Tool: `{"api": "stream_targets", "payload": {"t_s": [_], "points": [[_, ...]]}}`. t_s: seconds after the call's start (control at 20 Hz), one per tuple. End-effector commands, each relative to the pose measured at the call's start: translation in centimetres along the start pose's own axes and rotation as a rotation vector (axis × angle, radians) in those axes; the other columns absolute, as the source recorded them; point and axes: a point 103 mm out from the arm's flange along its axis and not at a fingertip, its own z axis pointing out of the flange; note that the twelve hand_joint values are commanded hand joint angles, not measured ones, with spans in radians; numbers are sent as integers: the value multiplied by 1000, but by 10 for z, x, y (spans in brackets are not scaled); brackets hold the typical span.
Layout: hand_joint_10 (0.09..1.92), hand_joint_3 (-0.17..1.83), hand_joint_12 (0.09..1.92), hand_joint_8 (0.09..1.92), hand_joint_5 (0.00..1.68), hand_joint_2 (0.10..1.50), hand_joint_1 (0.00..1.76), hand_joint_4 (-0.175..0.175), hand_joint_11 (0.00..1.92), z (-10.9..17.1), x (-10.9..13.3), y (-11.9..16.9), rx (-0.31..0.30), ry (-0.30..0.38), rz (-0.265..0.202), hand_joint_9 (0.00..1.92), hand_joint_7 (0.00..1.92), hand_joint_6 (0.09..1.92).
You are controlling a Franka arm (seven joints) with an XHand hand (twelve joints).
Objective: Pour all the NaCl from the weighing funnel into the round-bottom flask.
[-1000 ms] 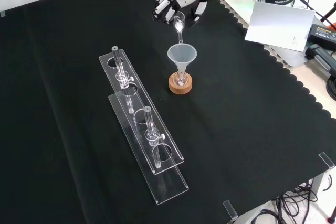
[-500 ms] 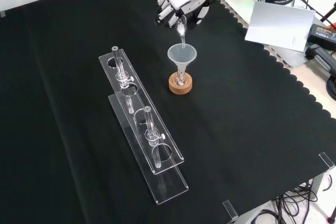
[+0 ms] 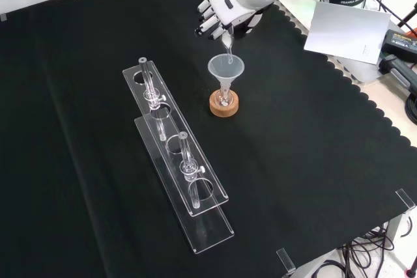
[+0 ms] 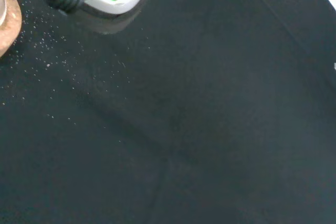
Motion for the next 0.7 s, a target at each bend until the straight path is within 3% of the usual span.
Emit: {"api": "stream_targets", "payload": {"t_s": [0.05,0.7], "points": [[268,455,958,710,1326,744,1122,175,970,-1,-3,3,13,-58,11,1067,503,497],[265,455,957,711,1326,744,1122,175,970,-8,-2,4,31,-117,17,1068,501,497]]}}
